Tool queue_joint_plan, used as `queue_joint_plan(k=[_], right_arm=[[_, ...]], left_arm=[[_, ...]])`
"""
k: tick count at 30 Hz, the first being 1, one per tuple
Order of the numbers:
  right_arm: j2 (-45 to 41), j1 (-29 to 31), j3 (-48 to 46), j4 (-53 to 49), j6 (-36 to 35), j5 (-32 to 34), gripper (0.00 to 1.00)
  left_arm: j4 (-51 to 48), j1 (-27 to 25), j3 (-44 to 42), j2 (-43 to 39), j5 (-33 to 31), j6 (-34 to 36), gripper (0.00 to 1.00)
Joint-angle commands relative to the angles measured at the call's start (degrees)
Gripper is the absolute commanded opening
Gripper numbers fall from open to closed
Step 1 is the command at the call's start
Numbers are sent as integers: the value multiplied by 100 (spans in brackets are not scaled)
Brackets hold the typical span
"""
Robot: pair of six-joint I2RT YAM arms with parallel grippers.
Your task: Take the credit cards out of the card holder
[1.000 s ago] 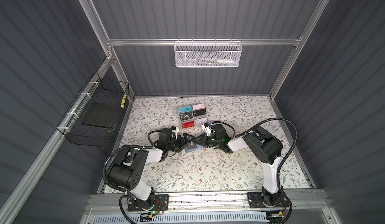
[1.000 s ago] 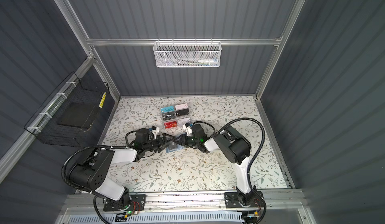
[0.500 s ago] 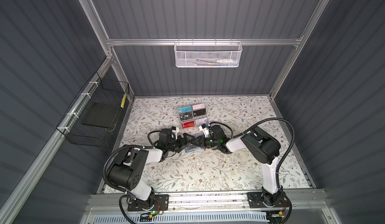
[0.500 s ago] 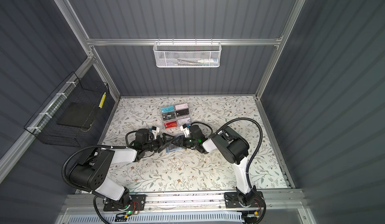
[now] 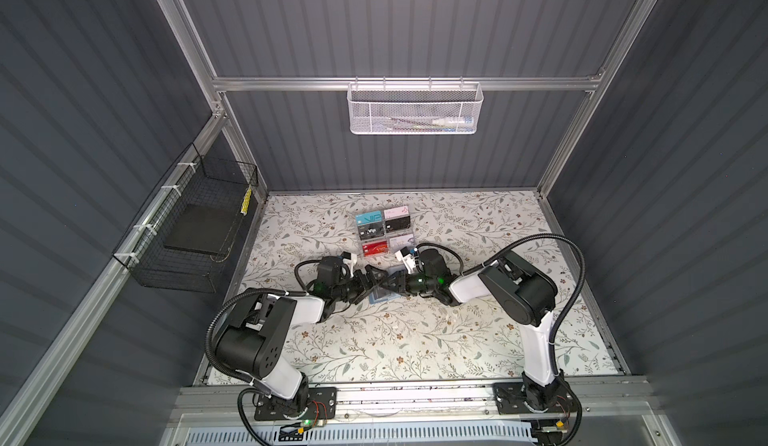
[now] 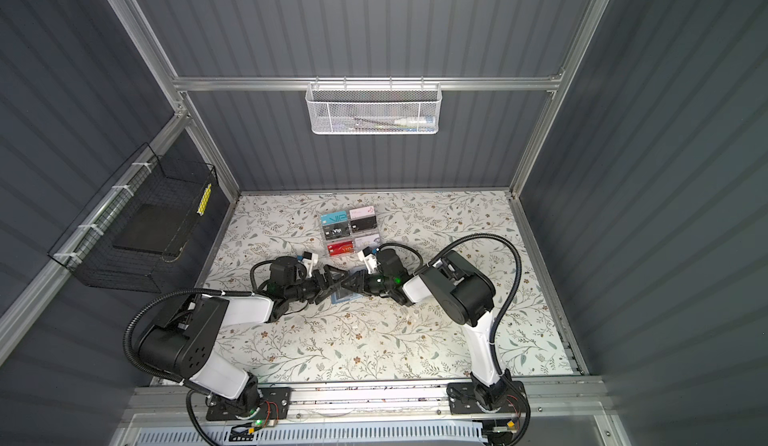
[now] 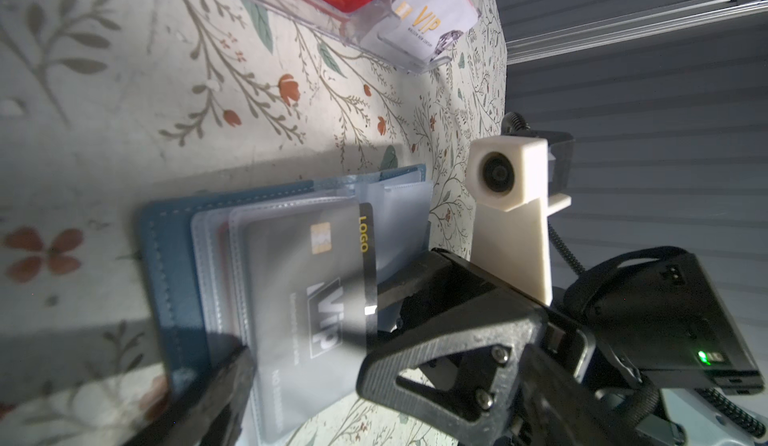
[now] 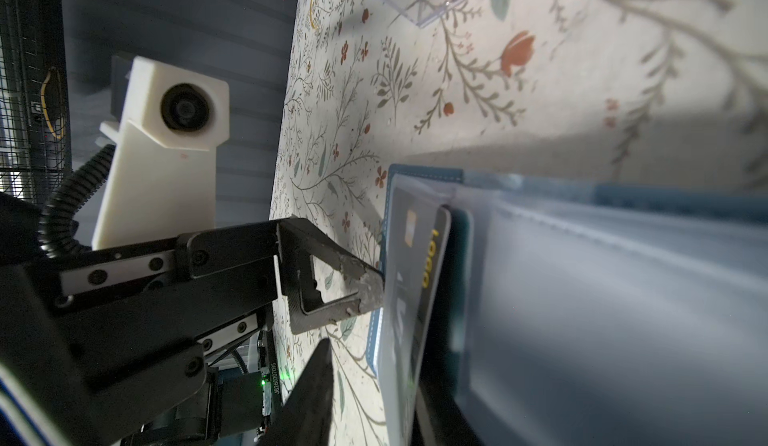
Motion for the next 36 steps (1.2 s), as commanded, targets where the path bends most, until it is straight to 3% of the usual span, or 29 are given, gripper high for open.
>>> queue_joint_plan(k=[1,15,36], right_arm=[[-123,-52,-87,60,-86,-68,31],[-184,-254,-145,119,7,-189,29],[-336,-381,-125,-219,-148,-220,18]], left_arm=[[-574,-33,-219,201,-42,-28,100],[-620,-31,-218,217,-69,5,100],[-544,-34,-249,315,-62,7,100]])
